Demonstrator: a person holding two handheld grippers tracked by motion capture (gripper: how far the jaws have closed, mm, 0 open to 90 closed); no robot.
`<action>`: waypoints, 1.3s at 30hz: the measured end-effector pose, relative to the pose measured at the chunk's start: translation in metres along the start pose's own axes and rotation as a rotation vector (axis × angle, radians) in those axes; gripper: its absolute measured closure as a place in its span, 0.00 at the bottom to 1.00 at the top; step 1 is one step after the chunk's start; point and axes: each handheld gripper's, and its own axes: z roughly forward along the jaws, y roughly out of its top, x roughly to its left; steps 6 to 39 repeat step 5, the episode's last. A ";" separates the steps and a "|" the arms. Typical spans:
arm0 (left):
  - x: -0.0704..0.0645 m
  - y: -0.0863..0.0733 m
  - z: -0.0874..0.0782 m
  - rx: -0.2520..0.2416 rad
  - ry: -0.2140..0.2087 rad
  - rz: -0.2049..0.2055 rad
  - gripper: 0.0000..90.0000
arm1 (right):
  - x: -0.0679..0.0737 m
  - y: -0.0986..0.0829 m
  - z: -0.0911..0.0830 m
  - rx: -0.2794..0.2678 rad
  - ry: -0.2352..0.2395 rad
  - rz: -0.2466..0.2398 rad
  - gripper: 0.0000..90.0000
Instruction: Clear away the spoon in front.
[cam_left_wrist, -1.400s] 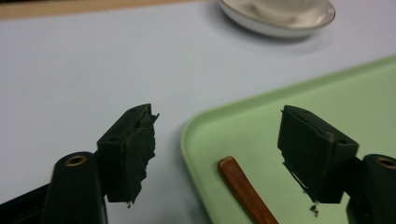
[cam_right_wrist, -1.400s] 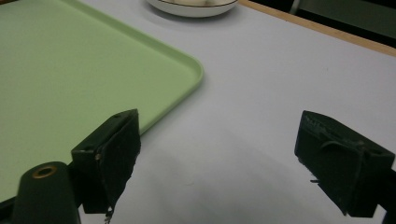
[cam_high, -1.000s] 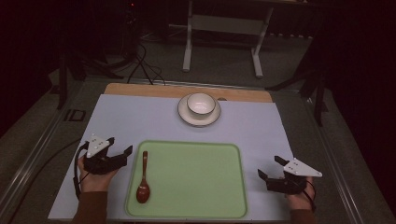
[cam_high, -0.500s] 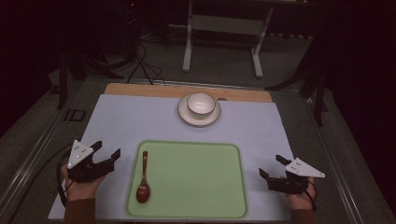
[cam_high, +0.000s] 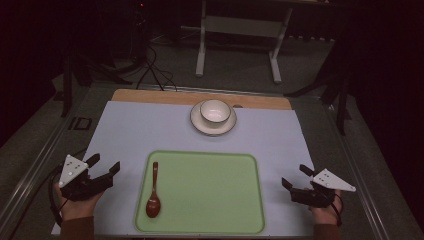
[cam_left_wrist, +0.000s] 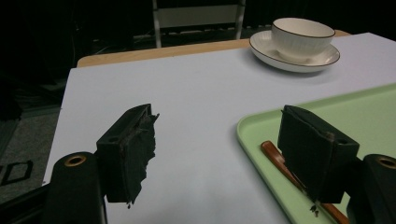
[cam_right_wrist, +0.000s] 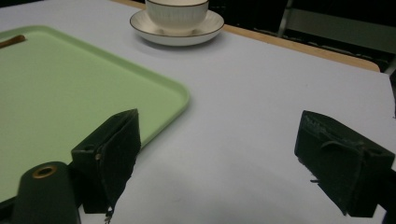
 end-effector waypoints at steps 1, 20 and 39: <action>0.000 -0.001 0.000 -0.002 -0.001 -0.001 0.30 | 0.000 0.000 -0.001 -0.008 0.001 0.004 0.16; 0.002 -0.002 0.000 -0.007 0.000 0.000 0.30 | -0.001 0.001 -0.003 -0.030 0.007 -0.002 0.16; 0.002 -0.002 0.000 -0.007 0.000 0.000 0.30 | -0.001 0.001 -0.003 -0.030 0.007 -0.002 0.16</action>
